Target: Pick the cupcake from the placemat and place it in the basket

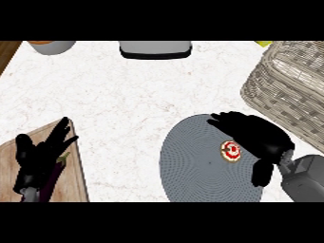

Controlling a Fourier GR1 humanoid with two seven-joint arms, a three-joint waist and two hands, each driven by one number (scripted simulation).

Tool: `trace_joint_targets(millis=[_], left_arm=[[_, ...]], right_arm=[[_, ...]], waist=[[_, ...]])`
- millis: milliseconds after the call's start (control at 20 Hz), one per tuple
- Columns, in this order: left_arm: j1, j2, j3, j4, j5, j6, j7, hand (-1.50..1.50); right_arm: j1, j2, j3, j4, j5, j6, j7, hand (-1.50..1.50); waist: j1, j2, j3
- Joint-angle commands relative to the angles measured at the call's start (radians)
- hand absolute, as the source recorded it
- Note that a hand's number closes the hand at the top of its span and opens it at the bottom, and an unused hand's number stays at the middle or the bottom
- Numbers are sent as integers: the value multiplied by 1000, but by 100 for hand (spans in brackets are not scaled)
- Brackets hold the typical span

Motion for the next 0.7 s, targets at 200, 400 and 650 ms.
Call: trace_joint_targets(millis=[200,400,650], left_arm=[[46,-25,-13,84,-15,-6,37,0],[103,-61,-34,63,-36,16,15,0],[86,-34,-19,32,-40,0,57,0]], right_arm=[[-28,55,11,136,65,-5,-44,-150],[56,43,38,61,103,-47,-51,-150],[2,82,0,135,102,-30,-69,-150]], waist=[[6,12,-18],[-4,8,-18],[6,10,-18]])
